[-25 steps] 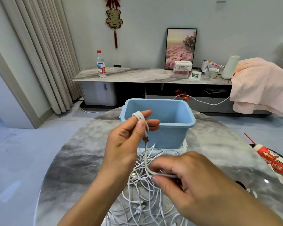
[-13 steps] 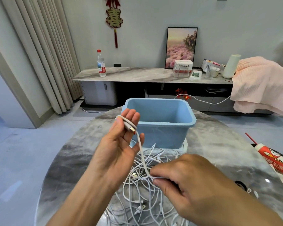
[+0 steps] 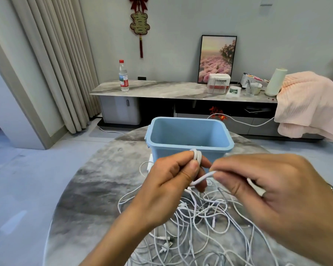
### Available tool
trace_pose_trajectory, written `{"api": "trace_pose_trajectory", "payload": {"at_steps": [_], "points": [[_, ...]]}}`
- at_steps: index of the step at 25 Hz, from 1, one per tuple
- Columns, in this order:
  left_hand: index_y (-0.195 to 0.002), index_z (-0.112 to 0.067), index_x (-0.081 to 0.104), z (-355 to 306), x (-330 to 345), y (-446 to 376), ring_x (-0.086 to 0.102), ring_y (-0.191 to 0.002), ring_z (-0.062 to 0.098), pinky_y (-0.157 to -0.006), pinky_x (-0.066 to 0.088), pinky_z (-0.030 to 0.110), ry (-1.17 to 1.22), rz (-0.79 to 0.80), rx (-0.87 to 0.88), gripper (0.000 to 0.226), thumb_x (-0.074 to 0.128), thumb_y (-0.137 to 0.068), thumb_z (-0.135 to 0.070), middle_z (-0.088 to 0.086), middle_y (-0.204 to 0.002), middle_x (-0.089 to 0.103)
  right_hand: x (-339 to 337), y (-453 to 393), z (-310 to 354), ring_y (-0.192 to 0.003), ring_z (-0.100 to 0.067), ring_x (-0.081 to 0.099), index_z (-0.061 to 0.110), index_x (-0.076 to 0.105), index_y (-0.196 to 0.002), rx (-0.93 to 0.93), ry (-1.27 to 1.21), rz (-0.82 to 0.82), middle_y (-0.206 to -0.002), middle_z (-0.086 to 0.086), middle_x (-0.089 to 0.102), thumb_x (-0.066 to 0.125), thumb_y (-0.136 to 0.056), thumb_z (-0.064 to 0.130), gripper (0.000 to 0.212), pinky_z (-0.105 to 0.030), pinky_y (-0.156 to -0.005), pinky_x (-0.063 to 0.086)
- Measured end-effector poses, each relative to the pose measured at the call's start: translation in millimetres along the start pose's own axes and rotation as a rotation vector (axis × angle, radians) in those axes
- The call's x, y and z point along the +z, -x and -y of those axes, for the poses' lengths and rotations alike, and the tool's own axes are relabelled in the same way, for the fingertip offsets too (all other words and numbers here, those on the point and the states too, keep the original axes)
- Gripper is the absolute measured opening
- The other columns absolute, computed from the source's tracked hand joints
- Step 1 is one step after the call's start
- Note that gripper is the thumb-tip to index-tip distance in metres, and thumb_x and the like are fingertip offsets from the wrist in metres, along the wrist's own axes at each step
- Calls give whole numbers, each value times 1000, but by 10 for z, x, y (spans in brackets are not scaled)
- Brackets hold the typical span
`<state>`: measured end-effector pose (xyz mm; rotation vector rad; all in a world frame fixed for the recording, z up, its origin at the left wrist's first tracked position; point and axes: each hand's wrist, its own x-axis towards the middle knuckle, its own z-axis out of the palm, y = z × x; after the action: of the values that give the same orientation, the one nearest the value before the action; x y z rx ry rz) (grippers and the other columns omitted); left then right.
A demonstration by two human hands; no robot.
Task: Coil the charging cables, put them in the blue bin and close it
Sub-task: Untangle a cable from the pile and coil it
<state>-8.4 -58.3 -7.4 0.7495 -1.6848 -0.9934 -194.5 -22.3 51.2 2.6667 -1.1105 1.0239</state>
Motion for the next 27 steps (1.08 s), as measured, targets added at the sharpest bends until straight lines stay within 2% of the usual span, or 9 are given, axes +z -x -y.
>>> {"api": "trace_pose_trajectory", "payload": {"at_steps": [5, 10, 12, 15, 19, 22, 24, 25, 27], "points": [[-88, -3, 65, 5, 70, 47, 45, -62, 15, -64, 35, 26, 153, 149, -66, 32, 40, -97, -21, 4, -63, 50, 51, -20, -318, -65, -10, 64, 19, 76, -84, 61, -84, -100, -73, 12, 69, 69, -88, 31, 15, -32, -58, 50], [-90, -1, 64, -25, 88, 29, 39, -58, 16, -59, 37, 22, 593, 192, -172, 34, 38, -94, -23, 6, -62, 44, 439, 32, -445, -47, -18, 44, 34, 77, -87, 376, -658, -215, -59, -11, 58, 68, -84, 49, 18, -36, -44, 37], [-94, 0, 65, -13, 49, 23, 44, -61, 17, -67, 38, 24, 731, 105, -163, 33, 38, -94, -20, 6, -67, 46, 724, 66, -314, -47, -13, 35, 31, 75, -85, 486, -793, -219, -51, -6, 44, 63, -91, 44, 18, -30, -43, 29], [-106, -3, 69, 57, -43, -30, 56, -71, 17, -71, 38, 31, 834, -132, -144, 32, 44, -93, -20, 5, -78, 57, 1000, 102, -28, -45, -9, 28, 25, 69, -87, 662, -954, -77, -52, 2, 35, 48, -103, 31, 27, -21, -43, 24], [-108, -13, 71, 144, 4, -54, 68, -89, 17, -67, 50, 23, 637, -301, -160, 27, 49, -95, -23, 4, -90, 71, 979, 69, 179, -36, -5, 30, 35, 67, -100, 853, -1095, 122, -57, 3, 45, 41, -104, 17, 31, -19, -39, 29], [-100, -19, 74, 139, 57, -43, 67, -100, 13, -75, 49, 20, 347, -344, -107, 23, 52, -98, -24, 3, -94, 75, 889, 45, 235, -36, -15, 42, 18, 63, -110, 930, -1242, 248, -60, -6, 56, 40, -104, 10, 25, -29, -45, 48], [-96, -15, 71, 186, -8, -44, 65, -99, 4, -79, 45, 15, -6, -384, -13, 23, 49, -101, -18, -3, -92, 74, 812, 43, 279, -40, -18, 49, 12, 62, -101, 949, -1313, 384, -59, -8, 60, 40, -105, 13, 22, -35, -55, 51], [-97, -14, 70, 217, -52, -47, 64, -97, 3, -81, 45, 17, -209, -345, 46, 23, 48, -101, -18, -7, -91, 72, 758, 43, 280, -41, -17, 50, 13, 61, -92, 922, -1266, 429, -58, -7, 61, 41, -105, 17, 24, -35, -55, 49], [-98, -16, 67, 231, -113, -30, 63, -86, 9, -81, 48, 32, -432, -193, 90, 23, 45, -101, -24, -8, -86, 67, 592, 49, 205, -43, -10, 50, 15, 60, -79, 749, -907, 413, -53, 3, 59, 50, -102, 31, 29, -33, -51, 45]]}}
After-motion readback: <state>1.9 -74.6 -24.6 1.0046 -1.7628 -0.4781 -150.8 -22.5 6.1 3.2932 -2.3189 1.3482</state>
